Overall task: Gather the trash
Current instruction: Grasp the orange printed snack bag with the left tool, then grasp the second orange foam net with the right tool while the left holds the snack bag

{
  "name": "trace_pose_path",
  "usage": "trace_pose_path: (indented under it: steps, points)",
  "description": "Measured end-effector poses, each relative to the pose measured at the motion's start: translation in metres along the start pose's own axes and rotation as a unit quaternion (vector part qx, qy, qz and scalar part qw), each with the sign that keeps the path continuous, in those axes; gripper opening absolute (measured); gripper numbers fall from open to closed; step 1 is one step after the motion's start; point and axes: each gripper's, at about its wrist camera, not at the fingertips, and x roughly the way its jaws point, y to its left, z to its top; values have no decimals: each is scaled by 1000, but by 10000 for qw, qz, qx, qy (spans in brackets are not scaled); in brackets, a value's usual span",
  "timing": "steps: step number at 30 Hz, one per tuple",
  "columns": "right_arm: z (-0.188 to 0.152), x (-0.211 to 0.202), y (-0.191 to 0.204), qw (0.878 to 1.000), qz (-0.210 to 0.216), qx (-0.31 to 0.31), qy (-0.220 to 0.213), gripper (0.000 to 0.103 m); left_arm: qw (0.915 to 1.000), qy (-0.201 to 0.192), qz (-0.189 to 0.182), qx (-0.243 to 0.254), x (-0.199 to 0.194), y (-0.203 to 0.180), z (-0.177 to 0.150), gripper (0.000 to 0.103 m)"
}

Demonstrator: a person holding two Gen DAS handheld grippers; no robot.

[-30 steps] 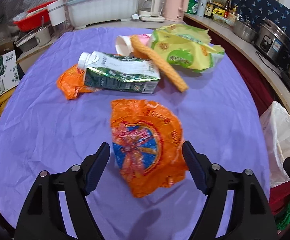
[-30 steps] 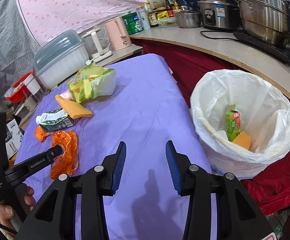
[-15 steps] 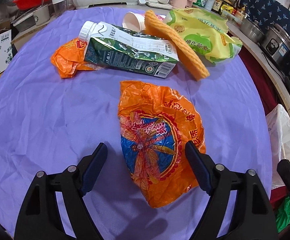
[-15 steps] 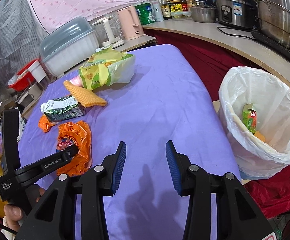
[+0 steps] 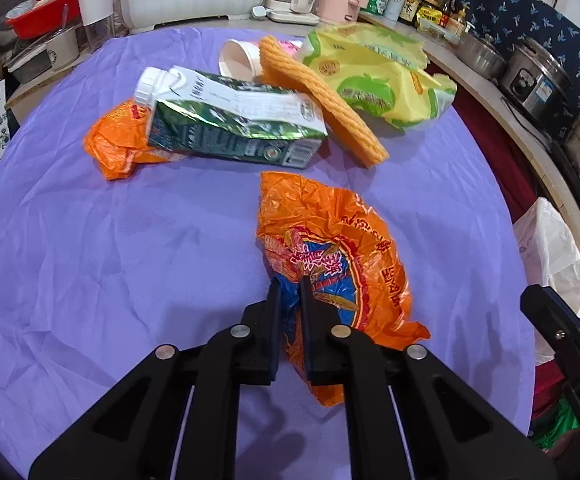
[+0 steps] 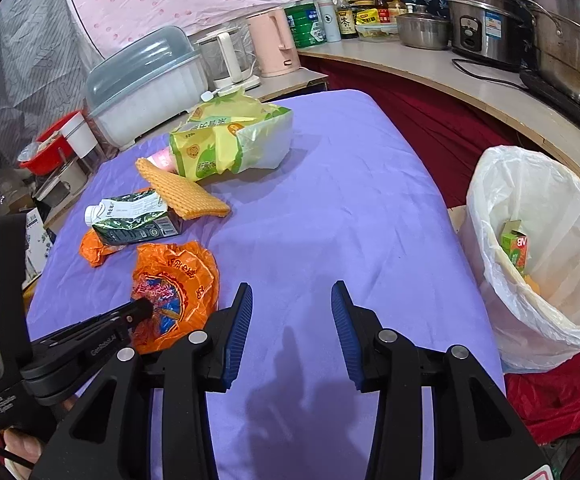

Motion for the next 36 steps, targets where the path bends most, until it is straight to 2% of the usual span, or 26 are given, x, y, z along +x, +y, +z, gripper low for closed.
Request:
trace_pose_path:
  steps: [9,16,31,34,36]
  points:
    - [16,24,30,9996,254,-97,64,41,9993,-304,85,-183,-25,35,23,7]
    - [34,55,62,9982,447,-354,175,41,9988,-372,95,-310,-30,55,37,7]
    - [68,106,95,9955,437,-792,283,41,9987,-410,22,-288,-24,58,53,7]
    - [68,109,95,9950,470,-828,315,31,9988,-403,41,-286,-24,57,53,7]
    - [69,107,94,9949,518,-808,322,19,9988,-400,53,-281,-23,55,54,7]
